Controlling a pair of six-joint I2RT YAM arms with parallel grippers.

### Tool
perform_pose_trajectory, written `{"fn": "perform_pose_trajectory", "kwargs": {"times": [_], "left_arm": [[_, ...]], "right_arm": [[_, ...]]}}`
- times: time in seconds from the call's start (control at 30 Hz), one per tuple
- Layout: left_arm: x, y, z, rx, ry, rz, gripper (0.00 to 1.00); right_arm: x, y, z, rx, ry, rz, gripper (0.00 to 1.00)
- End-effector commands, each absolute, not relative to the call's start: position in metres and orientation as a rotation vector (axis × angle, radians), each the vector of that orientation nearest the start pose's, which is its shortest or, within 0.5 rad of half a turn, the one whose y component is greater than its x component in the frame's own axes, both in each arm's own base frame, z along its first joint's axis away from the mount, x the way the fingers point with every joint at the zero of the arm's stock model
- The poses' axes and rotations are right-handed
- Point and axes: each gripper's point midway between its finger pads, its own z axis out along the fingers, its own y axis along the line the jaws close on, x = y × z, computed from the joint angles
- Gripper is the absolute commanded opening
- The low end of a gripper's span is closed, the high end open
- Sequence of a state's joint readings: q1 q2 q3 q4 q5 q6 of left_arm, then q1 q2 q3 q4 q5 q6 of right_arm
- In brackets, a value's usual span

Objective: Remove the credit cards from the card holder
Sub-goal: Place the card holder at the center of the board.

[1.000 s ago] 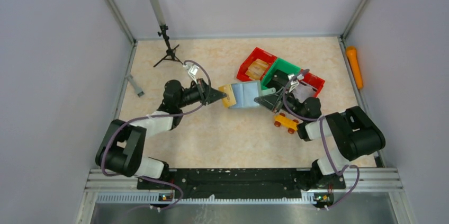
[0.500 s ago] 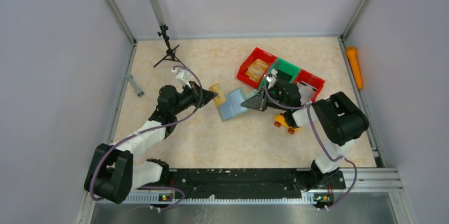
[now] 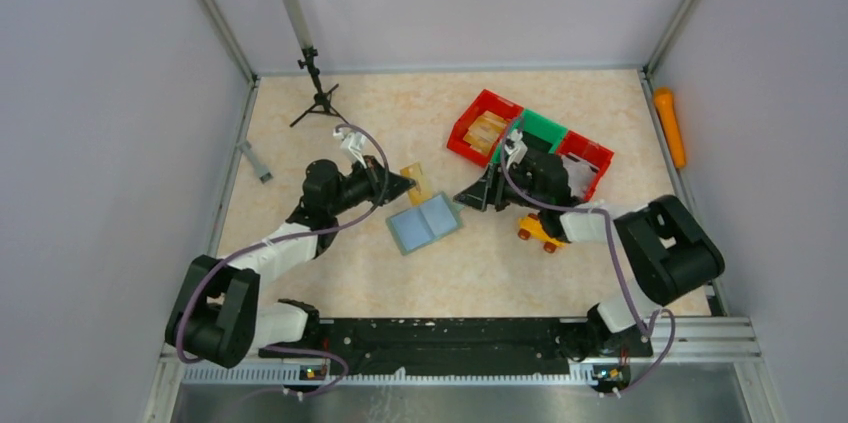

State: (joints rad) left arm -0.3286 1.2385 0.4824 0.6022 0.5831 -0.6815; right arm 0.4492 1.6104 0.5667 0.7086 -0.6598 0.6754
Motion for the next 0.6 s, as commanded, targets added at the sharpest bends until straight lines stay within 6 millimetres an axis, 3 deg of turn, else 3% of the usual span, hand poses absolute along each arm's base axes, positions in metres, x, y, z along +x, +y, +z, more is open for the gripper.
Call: {"fn": "perform_pose_trajectory", "kwargs": {"times": [0.0, 0.1, 0.33, 0.57], "left_arm": [[0.295, -0.233, 0.193, 0.197, 1.784, -1.275, 0.00], [0.294, -0.235, 0.193, 0.205, 1.787, -1.286, 0.00], [0.294, -0.242, 0.194, 0.229, 1.792, -1.270, 0.00], [0.294, -0.270, 0.188, 0.275, 1.836, -1.153, 0.00]], "right_arm": [[0.290, 0.272, 0.132, -0.342, 1.892, 1.259, 0.76], [0.286, 0.275, 0.140, -0.372, 1.850, 1.271, 0.84], [0.284, 0.281, 0.144, -0.408, 1.846, 1.159, 0.87], [0.272, 0.298, 0.155, -0.513, 1.786, 1.053, 0.88]]}}
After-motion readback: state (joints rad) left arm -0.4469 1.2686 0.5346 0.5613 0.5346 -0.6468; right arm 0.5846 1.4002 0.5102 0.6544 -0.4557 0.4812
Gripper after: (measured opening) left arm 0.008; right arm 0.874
